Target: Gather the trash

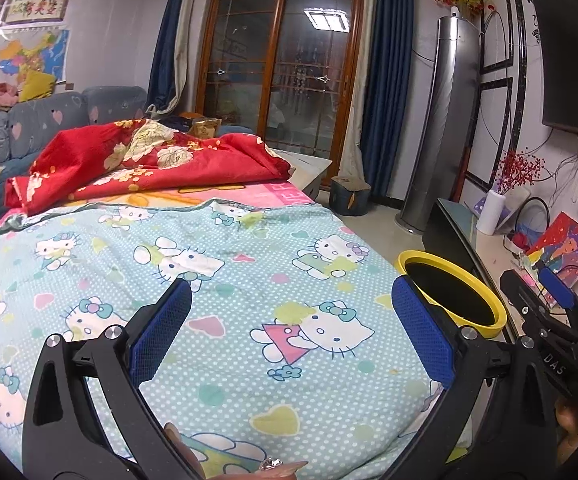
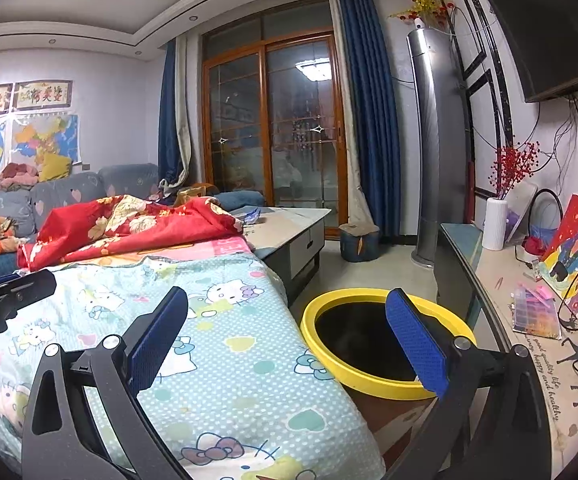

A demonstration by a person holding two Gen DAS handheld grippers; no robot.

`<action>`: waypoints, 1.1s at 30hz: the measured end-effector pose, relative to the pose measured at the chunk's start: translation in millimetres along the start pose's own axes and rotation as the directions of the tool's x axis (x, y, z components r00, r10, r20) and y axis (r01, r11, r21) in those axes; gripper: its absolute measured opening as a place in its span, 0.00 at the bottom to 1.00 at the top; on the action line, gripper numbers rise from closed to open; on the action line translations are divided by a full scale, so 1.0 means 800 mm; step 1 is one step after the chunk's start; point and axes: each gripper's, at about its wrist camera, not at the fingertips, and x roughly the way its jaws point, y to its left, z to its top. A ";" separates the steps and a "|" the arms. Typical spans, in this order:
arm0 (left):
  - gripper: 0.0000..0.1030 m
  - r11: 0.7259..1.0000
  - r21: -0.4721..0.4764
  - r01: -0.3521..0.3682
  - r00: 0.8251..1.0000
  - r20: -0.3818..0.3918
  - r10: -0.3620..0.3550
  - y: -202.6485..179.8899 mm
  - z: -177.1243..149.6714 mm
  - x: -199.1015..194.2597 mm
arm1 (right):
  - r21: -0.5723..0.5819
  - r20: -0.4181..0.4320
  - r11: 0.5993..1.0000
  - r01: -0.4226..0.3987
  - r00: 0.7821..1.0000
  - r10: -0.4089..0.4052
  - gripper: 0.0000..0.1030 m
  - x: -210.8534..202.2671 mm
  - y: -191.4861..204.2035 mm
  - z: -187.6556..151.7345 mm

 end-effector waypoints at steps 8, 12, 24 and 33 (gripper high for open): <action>0.89 1.000 -0.005 0.000 1.000 -0.010 0.000 -0.001 -0.001 0.001 | -0.003 -0.001 1.000 -0.002 1.000 0.002 0.94 0.001 0.003 -0.001; 0.89 1.000 -0.005 0.001 1.000 -0.011 -0.001 -0.002 -0.002 0.001 | -0.003 -0.005 1.000 -0.002 1.000 0.002 0.94 0.002 0.002 -0.002; 0.89 1.000 -0.001 0.002 1.000 -0.020 -0.002 -0.003 -0.004 0.001 | -0.004 -0.004 1.000 0.005 1.000 -0.005 0.94 0.002 0.004 -0.003; 0.89 1.000 0.000 0.007 1.000 -0.018 -0.007 -0.006 -0.003 0.002 | 0.000 -0.005 1.000 0.007 1.000 -0.007 0.94 0.002 0.003 -0.002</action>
